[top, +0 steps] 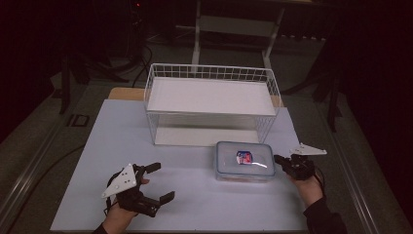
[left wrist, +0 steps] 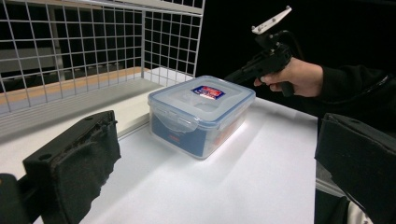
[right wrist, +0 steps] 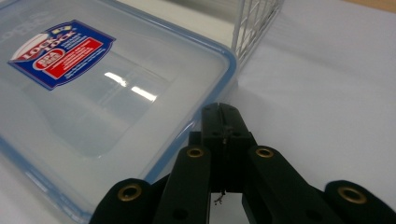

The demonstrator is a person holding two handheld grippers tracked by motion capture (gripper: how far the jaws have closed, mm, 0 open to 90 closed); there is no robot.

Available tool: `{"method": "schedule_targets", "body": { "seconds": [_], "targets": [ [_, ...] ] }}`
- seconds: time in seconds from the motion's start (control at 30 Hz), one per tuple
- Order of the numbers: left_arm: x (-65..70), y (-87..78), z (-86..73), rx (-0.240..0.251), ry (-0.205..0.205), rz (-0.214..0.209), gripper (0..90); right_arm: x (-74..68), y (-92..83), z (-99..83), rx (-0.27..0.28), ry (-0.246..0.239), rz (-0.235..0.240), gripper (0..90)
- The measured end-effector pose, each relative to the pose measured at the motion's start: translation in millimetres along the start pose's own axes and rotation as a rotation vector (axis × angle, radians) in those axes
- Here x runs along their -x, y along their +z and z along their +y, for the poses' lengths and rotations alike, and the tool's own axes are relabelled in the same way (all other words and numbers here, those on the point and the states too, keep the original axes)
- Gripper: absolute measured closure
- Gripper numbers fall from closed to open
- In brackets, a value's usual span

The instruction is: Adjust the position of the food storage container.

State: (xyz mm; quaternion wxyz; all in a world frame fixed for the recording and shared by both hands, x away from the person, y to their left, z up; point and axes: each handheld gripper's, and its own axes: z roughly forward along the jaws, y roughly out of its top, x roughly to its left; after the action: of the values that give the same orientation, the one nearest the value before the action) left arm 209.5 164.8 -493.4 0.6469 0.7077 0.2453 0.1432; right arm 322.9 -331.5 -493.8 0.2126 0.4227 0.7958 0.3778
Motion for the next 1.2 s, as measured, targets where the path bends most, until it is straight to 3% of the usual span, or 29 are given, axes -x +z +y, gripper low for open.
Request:
{"method": "schedule_targets", "body": {
  "seconds": [0.33, 0.87, 1.2],
  "targets": [
    [0.4, -0.1, 0.2, 0.000, 0.005, 0.002, 0.0, -9.9, 7.3, 4.9, 0.011, 0.008, 0.041, 90.0],
    [2.1, -0.5, 0.8, -0.004, 0.011, 0.003, 0.0, -58.9, 34.7, 24.2, 0.002, -0.056, 0.181, 90.0],
    [1.7, -0.1, 0.2, -0.007, 0.012, 0.001, 0.0, -80.8, 50.7, 37.9, 0.000, -0.089, 0.218, 90.0]
  ]
}}
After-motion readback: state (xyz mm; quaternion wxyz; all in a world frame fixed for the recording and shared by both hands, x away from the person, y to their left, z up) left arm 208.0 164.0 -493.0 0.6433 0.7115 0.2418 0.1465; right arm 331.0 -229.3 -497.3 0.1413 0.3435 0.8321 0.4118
